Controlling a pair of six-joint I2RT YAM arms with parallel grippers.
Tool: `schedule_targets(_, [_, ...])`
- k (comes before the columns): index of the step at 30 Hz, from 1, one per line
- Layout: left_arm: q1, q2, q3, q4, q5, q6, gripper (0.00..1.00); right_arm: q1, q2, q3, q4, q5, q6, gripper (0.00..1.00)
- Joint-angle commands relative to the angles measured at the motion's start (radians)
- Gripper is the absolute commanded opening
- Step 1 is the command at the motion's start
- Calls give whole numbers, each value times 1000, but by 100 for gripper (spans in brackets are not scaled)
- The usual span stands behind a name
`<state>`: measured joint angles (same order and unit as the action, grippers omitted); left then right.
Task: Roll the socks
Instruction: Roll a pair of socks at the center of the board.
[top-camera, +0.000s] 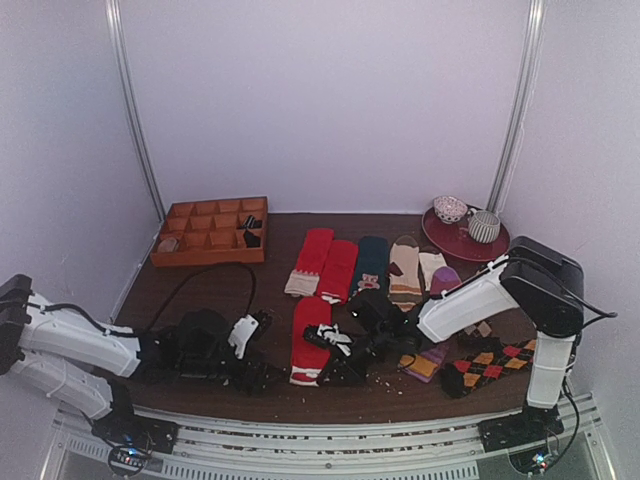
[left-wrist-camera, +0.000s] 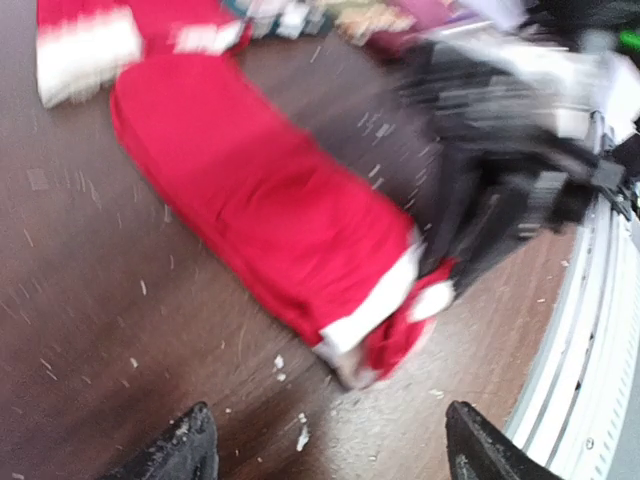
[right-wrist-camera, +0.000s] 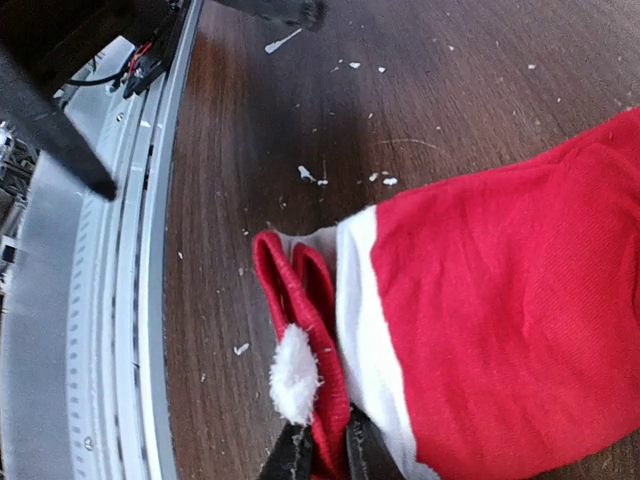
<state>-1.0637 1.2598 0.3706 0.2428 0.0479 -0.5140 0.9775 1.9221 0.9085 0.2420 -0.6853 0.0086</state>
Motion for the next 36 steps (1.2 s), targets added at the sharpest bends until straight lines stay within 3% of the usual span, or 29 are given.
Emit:
schedule_targets(1, [-98,-110,-68,150,-145,208,76,-52,100,30,-292,-130,156,11])
schedule_targets(6, [-120,-111,-128,381,-115,328,74,-77,106,79,-379,-142,188,11])
schedule_targets(13, [-129,127,-89,521,-49,485,70,-99,143,118,-454,-137,179,11])
schedule_targets(22, [-129,291,-7,575,9,587,69,-106,153,126,-457,-146,177,11])
schedule_targets(27, [-130,382,-21,696,65,618,61,-107,154,121,-460,-142,172,11])
schedule_targets(36, [-130,463,45,653,40,626,52,-107,150,105,-453,-136,173,11])
